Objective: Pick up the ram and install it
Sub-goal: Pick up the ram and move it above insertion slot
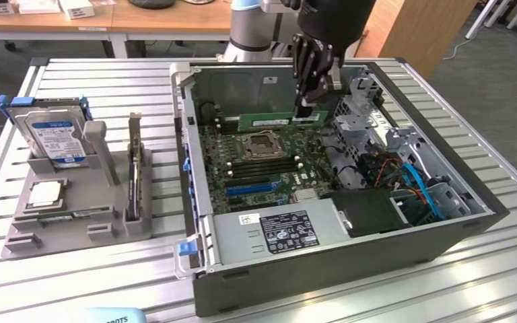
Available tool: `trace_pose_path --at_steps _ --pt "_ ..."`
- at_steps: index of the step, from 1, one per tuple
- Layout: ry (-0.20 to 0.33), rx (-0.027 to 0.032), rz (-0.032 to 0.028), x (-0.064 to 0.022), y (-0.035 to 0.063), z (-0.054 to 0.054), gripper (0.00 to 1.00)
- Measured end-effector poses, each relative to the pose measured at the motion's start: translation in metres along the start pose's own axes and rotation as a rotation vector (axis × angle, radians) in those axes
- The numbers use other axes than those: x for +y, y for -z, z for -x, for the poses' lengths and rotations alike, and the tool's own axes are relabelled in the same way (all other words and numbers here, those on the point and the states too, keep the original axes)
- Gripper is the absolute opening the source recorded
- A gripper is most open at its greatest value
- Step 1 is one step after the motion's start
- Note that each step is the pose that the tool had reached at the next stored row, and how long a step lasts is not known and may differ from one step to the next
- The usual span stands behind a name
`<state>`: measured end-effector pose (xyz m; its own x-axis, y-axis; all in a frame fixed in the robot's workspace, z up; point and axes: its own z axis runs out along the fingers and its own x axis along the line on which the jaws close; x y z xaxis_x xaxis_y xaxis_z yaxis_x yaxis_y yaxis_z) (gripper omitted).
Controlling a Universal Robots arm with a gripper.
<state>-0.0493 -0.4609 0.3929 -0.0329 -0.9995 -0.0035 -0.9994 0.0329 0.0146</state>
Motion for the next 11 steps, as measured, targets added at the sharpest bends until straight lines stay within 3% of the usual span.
trace_pose_path --at_steps 11 --pt "-0.005 -0.0001 -0.0005 0.0010 -0.0007 0.028 0.12"
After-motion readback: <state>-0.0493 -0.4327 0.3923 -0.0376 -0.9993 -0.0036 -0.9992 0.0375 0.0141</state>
